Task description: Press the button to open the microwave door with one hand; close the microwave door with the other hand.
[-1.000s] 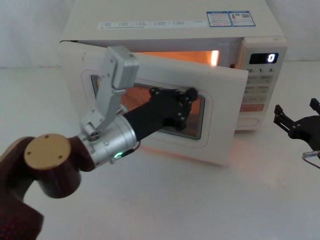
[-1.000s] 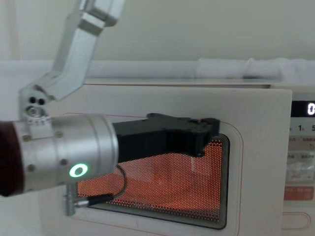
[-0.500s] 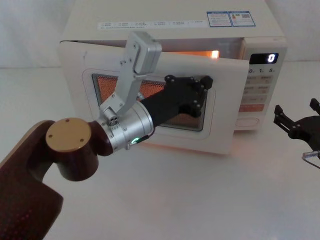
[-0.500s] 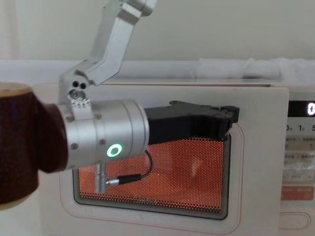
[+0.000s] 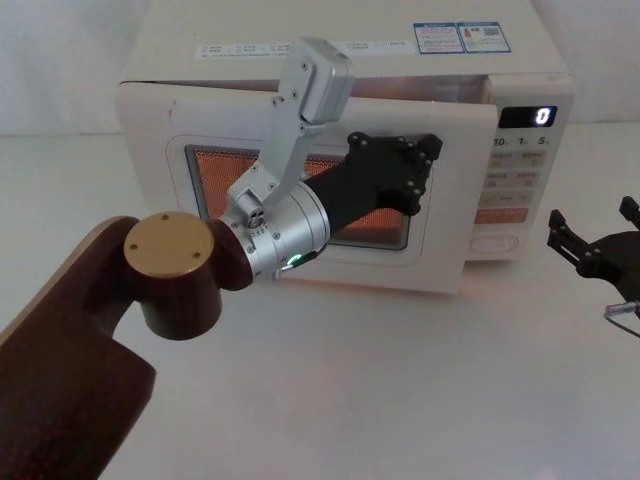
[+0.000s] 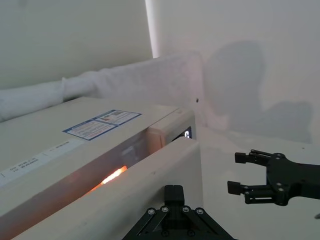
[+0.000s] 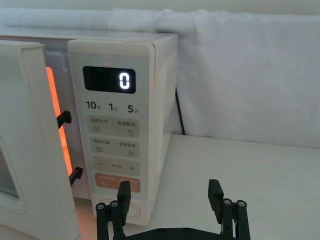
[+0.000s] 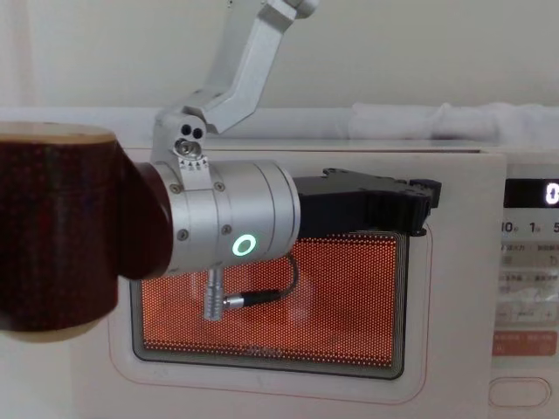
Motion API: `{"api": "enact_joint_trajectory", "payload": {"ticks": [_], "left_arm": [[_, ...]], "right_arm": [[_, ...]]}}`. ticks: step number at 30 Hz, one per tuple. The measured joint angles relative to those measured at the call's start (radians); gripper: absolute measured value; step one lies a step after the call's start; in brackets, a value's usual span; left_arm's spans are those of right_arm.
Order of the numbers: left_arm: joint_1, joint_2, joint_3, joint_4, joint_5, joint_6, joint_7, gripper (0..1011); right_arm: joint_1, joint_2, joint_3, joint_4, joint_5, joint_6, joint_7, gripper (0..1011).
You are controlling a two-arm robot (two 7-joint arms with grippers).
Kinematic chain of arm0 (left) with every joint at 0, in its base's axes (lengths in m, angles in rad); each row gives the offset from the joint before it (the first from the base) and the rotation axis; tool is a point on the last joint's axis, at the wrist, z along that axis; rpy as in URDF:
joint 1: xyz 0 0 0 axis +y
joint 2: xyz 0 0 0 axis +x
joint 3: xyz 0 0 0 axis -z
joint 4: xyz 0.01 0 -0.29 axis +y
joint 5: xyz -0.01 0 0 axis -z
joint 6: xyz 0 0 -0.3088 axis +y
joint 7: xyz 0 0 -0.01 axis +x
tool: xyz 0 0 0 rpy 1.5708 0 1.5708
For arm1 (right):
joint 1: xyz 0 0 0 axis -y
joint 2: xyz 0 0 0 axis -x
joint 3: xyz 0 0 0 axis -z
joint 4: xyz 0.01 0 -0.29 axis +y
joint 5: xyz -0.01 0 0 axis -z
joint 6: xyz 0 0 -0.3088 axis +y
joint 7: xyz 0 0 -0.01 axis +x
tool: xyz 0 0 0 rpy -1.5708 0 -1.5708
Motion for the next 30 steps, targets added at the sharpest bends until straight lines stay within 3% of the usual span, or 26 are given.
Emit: {"api": "enact_joint_trajectory", "payload": {"ticks": [14, 30], "left_arm": [[0.010, -0.047, -0.028, 0.022, 0.054, 0.038, 0.090, 0], [0.015, -0.083, -0.059, 0.041, 0.081, 0.035, 0.095, 0]], "right_arm": [[0.000, 0.000, 0.000, 0.000, 0.000, 0.000, 0.000, 1002], [0.000, 0.000, 0.000, 0.000, 0.000, 0.000, 0.000, 1002]]}}
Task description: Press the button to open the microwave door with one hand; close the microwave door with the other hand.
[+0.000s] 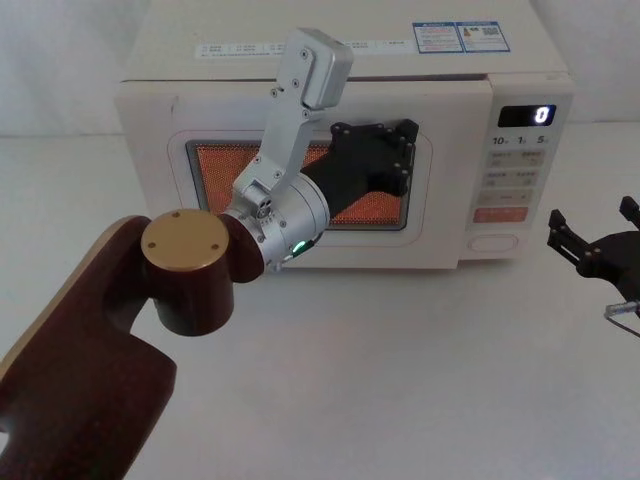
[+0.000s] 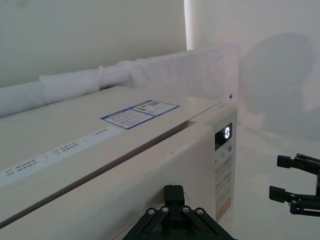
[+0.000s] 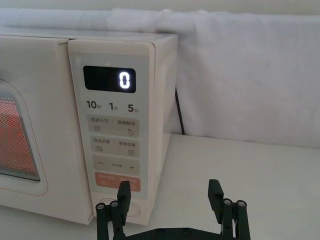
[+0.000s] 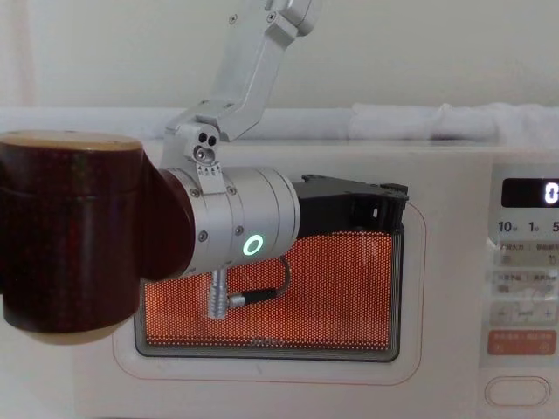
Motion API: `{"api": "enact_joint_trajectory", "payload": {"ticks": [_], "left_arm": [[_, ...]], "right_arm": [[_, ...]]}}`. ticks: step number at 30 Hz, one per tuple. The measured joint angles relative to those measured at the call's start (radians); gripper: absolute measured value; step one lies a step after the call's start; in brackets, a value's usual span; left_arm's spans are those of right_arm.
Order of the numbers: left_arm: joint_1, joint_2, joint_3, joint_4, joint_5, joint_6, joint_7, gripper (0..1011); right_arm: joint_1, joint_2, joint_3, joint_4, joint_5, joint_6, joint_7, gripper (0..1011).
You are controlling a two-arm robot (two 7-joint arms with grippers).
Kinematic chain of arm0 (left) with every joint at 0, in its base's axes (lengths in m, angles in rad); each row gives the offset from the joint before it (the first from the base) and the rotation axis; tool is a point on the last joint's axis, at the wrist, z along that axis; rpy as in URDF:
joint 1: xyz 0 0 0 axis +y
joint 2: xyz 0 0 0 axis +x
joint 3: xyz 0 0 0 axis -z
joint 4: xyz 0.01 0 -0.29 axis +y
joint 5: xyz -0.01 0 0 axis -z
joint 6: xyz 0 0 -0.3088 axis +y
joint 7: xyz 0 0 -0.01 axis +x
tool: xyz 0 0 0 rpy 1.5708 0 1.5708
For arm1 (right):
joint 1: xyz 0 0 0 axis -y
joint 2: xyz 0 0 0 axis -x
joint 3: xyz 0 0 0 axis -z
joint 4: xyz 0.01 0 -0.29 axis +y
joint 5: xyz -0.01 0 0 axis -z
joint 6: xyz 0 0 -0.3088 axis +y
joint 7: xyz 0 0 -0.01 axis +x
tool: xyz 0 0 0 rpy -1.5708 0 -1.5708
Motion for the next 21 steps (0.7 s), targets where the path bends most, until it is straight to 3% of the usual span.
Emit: {"api": "enact_joint_trajectory", "payload": {"ticks": [21], "left_arm": [[0.004, -0.023, -0.016, 0.005, 0.019, 0.013, 0.001, 0]], "right_arm": [[0.000, 0.000, 0.000, 0.000, 0.000, 0.000, 0.000, 1002]]}}
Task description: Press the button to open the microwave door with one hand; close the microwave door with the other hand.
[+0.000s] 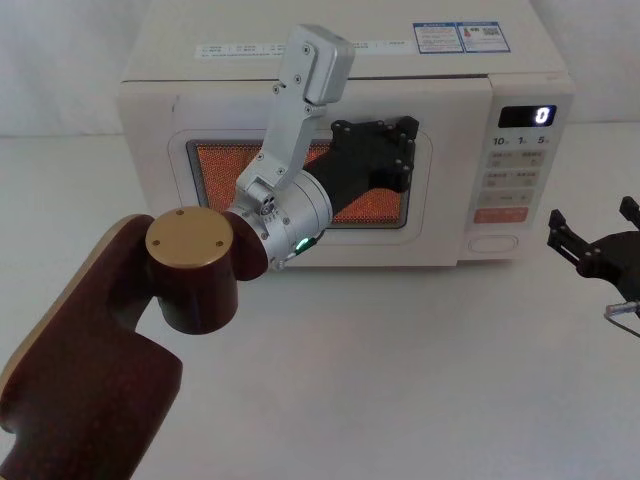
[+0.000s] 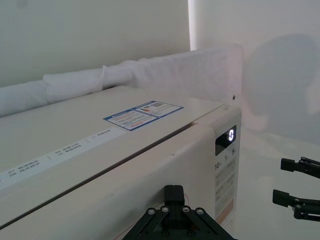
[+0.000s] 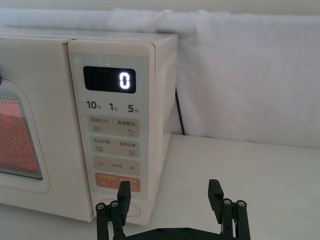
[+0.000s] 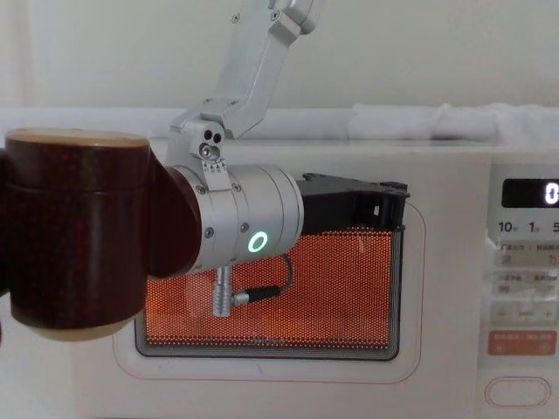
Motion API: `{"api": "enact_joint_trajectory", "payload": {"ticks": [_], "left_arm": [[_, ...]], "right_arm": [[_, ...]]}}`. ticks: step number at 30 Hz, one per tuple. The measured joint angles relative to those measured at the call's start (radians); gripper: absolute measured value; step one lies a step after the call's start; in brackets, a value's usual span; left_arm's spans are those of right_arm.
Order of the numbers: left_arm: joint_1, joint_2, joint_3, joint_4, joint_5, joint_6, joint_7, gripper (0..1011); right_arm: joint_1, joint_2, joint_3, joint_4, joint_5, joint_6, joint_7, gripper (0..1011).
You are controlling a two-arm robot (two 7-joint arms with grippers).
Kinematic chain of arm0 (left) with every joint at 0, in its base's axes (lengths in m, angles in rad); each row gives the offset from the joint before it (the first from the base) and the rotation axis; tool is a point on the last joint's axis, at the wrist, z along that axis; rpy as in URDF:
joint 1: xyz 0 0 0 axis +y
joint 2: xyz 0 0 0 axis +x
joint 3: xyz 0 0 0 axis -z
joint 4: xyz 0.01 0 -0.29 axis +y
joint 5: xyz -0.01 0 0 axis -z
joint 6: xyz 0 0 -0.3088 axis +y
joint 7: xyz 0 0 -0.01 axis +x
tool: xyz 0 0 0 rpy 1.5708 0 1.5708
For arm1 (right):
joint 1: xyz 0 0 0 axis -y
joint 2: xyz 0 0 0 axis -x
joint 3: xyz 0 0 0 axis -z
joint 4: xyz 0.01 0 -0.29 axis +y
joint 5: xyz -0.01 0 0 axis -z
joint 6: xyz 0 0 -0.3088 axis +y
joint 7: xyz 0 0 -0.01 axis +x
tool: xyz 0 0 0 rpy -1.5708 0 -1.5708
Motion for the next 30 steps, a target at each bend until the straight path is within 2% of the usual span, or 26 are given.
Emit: {"api": "enact_joint_trajectory", "payload": {"ticks": [30], "left_arm": [[0.032, -0.024, -0.037, -0.023, 0.028, 0.036, 0.033, 0]], "right_arm": [[0.000, 0.000, 0.000, 0.000, 0.000, 0.000, 0.000, 1002]]}}
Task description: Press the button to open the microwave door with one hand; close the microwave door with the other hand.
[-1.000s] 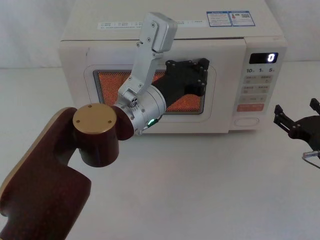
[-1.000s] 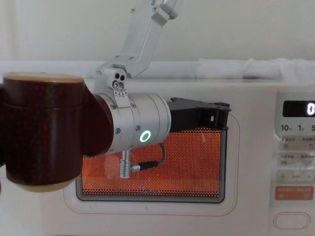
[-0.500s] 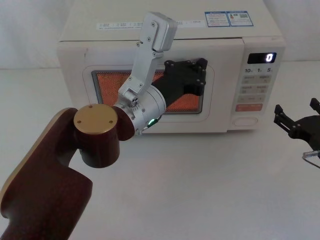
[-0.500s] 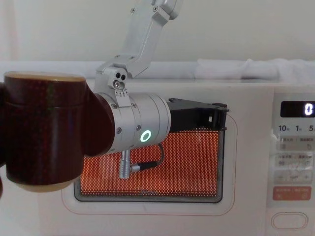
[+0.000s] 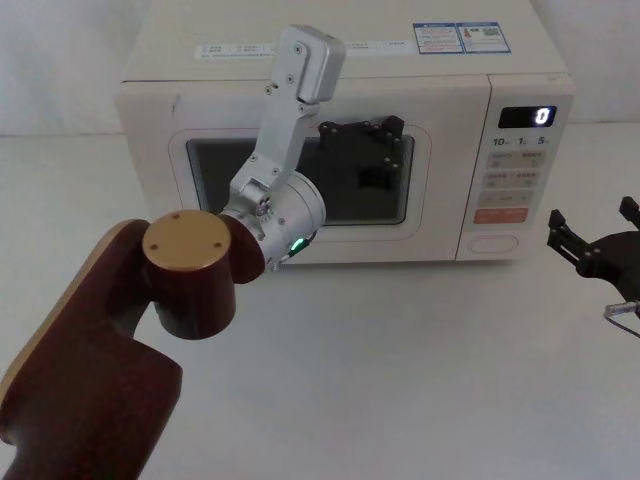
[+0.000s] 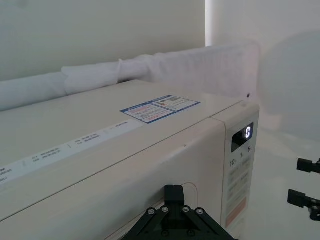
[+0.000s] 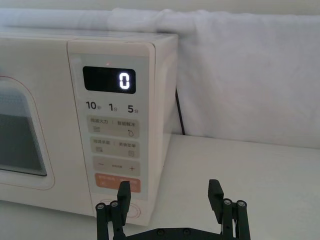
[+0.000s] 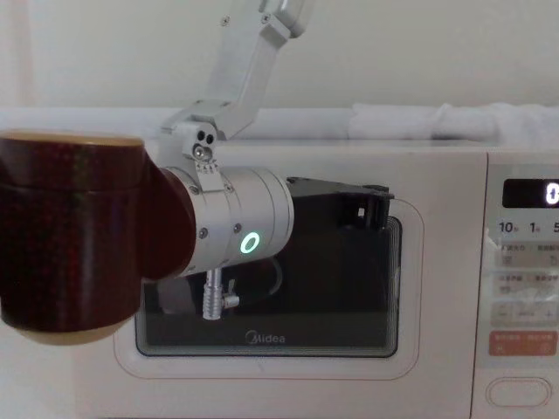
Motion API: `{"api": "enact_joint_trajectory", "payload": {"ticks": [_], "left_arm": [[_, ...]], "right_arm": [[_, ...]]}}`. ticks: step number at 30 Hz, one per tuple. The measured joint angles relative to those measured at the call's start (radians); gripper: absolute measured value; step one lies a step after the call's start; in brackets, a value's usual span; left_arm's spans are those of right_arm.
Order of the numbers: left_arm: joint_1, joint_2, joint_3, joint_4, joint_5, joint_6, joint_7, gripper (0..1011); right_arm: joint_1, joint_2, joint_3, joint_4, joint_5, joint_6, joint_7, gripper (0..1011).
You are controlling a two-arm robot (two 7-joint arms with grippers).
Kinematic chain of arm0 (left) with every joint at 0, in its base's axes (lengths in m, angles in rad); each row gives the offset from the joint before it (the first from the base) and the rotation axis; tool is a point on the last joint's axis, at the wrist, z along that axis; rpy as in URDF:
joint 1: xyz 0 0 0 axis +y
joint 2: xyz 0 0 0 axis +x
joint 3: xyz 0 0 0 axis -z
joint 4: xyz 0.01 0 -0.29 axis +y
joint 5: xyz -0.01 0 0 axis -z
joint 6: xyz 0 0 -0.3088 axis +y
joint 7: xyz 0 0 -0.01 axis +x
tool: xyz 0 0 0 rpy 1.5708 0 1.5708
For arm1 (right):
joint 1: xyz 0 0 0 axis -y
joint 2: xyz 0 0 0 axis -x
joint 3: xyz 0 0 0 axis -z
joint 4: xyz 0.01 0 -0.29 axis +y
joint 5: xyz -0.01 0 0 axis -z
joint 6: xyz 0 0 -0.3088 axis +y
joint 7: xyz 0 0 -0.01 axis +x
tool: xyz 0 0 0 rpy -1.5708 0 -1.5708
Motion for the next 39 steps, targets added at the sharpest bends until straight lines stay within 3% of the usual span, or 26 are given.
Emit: {"api": "enact_joint_trajectory", "payload": {"ticks": [5, 11, 19, 24, 30, 39], "left_arm": [[0.013, 0.003, -0.010, -0.023, -0.051, -0.004, -0.051, 0], [0.048, 0.038, -0.002, -0.085, -0.128, -0.017, -0.132, 0], [0.109, 0.090, 0.005, -0.164, -0.153, -0.041, -0.137, 0], [0.173, 0.137, -0.003, -0.207, -0.127, -0.094, -0.083, 0], [0.243, 0.153, -0.046, -0.236, -0.103, -0.131, -0.003, 0], [0.366, 0.168, -0.169, -0.307, -0.070, -0.158, 0.107, 0]], "right_arm": [[0.000, 0.000, 0.000, 0.000, 0.000, 0.000, 0.000, 1002], [0.000, 0.000, 0.000, 0.000, 0.000, 0.000, 0.000, 1002], [0.000, 0.000, 0.000, 0.000, 0.000, 0.000, 0.000, 1002], [0.000, 0.000, 0.000, 0.000, 0.000, 0.000, 0.000, 1002], [0.000, 0.000, 0.000, 0.000, 0.000, 0.000, 0.000, 1002], [0.000, 0.000, 0.000, 0.000, 0.000, 0.000, 0.000, 1002]]}}
